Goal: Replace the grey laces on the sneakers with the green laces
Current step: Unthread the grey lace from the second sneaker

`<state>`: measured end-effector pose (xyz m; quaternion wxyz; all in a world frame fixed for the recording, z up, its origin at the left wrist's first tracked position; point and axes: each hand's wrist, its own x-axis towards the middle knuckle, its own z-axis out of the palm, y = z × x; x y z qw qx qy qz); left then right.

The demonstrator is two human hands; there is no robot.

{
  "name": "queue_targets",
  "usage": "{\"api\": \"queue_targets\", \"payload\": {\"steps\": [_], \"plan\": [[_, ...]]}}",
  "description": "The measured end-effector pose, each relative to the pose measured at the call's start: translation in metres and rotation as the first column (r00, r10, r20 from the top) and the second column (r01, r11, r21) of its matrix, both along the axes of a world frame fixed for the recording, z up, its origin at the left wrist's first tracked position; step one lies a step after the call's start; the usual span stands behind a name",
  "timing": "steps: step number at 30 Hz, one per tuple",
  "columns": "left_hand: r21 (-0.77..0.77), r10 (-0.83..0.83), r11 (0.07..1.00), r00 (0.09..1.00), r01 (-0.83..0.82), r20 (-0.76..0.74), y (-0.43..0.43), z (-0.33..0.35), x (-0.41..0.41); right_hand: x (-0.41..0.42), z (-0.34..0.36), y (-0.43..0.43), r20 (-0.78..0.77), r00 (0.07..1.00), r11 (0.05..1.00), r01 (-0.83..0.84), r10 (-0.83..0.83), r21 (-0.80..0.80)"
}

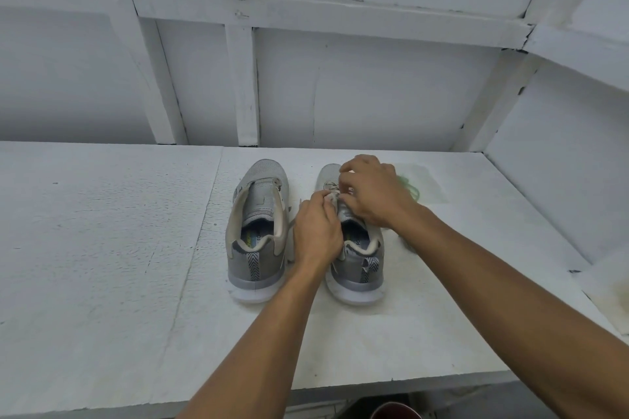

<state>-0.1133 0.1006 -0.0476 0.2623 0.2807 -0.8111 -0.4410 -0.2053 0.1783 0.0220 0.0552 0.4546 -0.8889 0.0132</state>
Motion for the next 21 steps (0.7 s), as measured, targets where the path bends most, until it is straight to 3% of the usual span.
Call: {"api": "queue_targets", "payload": {"steps": [3,6,10,14,16,19,21], "plan": [[-0.001,0.001,1.0,1.0,-0.001,-0.014,-0.001,-0.001,0.0,-0.006,0.002,0.005,-0.07,0.997,0.999,0.034,-0.034,-0.01],[-0.007,0.007,1.0,1.0,-0.007,-0.026,0.0,-0.001,0.0,-0.014,0.011,0.011,-0.016,0.997,0.994,0.081,-0.082,-0.075],[-0.021,0.002,1.0,1.0,-0.002,-0.014,0.0,-0.001,0.0,-0.007,0.004,0.008,0.081,0.996,0.999,-0.038,0.04,-0.019],[-0.022,-0.003,1.0,1.0,0.003,-0.012,0.0,-0.001,-0.001,-0.001,-0.007,0.004,0.009,0.999,0.998,-0.049,0.049,-0.034],[-0.026,-0.001,1.0,1.0,0.001,-0.017,-0.001,-0.002,-0.001,-0.006,-0.001,0.005,-0.041,0.999,0.993,0.005,-0.01,-0.121],[-0.036,0.001,0.999,1.0,-0.002,-0.024,0.0,-0.001,0.0,-0.024,0.016,0.013,-0.086,0.969,0.941,0.199,-0.23,-0.272],[-0.042,0.004,0.999,1.0,-0.005,-0.021,0.001,0.0,0.0,-0.033,0.022,0.015,-0.025,0.941,0.915,0.323,-0.338,-0.241]]}}
